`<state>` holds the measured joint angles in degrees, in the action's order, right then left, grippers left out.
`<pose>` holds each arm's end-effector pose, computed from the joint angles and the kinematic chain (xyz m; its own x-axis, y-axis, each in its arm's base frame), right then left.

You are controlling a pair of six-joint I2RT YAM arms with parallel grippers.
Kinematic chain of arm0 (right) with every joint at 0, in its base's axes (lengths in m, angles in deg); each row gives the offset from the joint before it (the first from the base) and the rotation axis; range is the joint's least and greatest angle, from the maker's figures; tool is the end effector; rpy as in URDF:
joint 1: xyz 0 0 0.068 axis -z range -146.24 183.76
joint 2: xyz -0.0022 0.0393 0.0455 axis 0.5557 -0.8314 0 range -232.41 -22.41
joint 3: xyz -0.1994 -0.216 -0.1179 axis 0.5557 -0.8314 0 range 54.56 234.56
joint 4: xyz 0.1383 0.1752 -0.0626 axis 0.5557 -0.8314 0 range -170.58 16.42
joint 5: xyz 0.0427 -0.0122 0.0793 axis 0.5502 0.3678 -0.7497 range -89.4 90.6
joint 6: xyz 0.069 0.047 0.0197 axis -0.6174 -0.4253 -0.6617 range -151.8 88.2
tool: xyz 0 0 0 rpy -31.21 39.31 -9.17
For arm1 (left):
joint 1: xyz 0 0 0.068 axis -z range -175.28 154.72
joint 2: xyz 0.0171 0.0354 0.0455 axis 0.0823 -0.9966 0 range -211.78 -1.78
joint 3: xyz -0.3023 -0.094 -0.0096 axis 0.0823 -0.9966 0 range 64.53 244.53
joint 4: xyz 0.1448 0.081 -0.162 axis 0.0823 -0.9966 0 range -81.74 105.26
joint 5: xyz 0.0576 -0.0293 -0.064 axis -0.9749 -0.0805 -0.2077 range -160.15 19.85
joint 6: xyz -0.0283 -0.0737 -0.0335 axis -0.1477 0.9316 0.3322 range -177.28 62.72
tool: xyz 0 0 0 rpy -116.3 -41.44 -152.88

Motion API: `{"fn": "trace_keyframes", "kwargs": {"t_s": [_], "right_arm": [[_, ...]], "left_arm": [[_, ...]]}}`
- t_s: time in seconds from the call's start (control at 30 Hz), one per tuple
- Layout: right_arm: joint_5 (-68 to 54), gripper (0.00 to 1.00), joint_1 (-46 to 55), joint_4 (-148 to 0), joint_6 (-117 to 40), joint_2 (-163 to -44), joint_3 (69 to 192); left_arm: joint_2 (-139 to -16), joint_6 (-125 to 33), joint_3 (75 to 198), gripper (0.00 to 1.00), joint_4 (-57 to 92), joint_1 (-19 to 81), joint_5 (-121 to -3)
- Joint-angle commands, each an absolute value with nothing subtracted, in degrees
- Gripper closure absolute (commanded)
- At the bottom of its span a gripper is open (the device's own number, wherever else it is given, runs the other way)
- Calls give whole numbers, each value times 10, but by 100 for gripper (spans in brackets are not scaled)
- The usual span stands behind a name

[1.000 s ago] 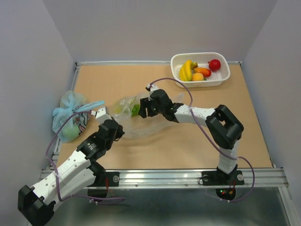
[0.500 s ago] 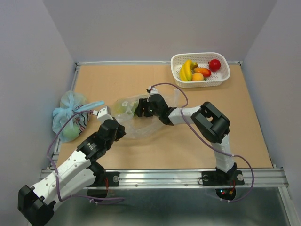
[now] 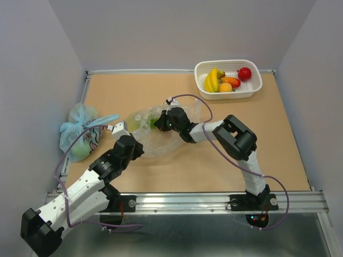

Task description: Untie the knot of the plastic bag and take out the fruit

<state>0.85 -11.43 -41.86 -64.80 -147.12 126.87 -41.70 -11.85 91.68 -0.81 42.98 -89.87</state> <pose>0.3622 0.3641 0.1826 -0.5935 0.1753 -0.7855 -0.4570 0.7300 0.5082 0.1188 -0.0613 0.2533 -0.5158 -0.4473 -0.7307 -0.0237 0.8600 -0.5098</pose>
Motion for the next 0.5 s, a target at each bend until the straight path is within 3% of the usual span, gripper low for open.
{"fn": "trace_keyframes", "kwargs": {"t_s": [0.0,0.47], "right_arm": [[11,99,-115,-391,-619,-1430,1243],[-77,100,-116,-495,-505,-1195,1117]], "left_arm": [[-412,-124,932,100,-2,434,-919],[-495,-148,960,100,43,429,-982]]}}
